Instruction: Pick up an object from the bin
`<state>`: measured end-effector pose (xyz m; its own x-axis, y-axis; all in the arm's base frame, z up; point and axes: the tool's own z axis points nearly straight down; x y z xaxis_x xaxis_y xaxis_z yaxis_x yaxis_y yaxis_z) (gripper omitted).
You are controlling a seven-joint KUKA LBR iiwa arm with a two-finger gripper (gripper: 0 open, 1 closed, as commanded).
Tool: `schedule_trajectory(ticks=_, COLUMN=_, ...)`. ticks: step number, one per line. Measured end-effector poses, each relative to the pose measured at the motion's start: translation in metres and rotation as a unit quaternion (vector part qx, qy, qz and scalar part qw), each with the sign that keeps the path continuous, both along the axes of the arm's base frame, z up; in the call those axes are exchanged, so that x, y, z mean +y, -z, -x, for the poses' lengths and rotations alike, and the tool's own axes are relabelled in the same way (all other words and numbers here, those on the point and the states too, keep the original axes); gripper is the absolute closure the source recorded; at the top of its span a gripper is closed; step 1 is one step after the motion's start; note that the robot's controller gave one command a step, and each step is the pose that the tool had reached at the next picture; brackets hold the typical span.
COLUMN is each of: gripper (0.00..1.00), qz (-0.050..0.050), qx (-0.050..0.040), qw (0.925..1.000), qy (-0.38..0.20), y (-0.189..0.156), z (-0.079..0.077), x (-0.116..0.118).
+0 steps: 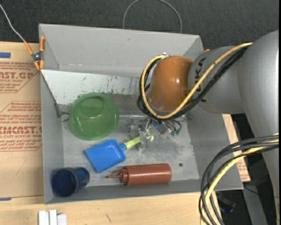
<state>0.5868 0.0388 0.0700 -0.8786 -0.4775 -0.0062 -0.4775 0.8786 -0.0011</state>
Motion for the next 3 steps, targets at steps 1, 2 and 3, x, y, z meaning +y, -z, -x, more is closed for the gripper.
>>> schedule_trajectory(ticks=1, gripper=1.0, qz=0.0, qx=-0.0009, qw=0.9999, qy=-0.01, y=0.0, z=0.005, x=-0.009)
schedule_trajectory(ticks=2, gripper=1.0, qz=0.0, qx=-0.001, qw=0.9999, qy=-0.01, y=0.0, z=0.005, x=-0.009)
schedule_trajectory(ticks=3, gripper=1.0, qz=-0.001, qx=-0.0021, qw=0.993, qy=-0.118, y=0.0, z=0.044, x=-0.032)
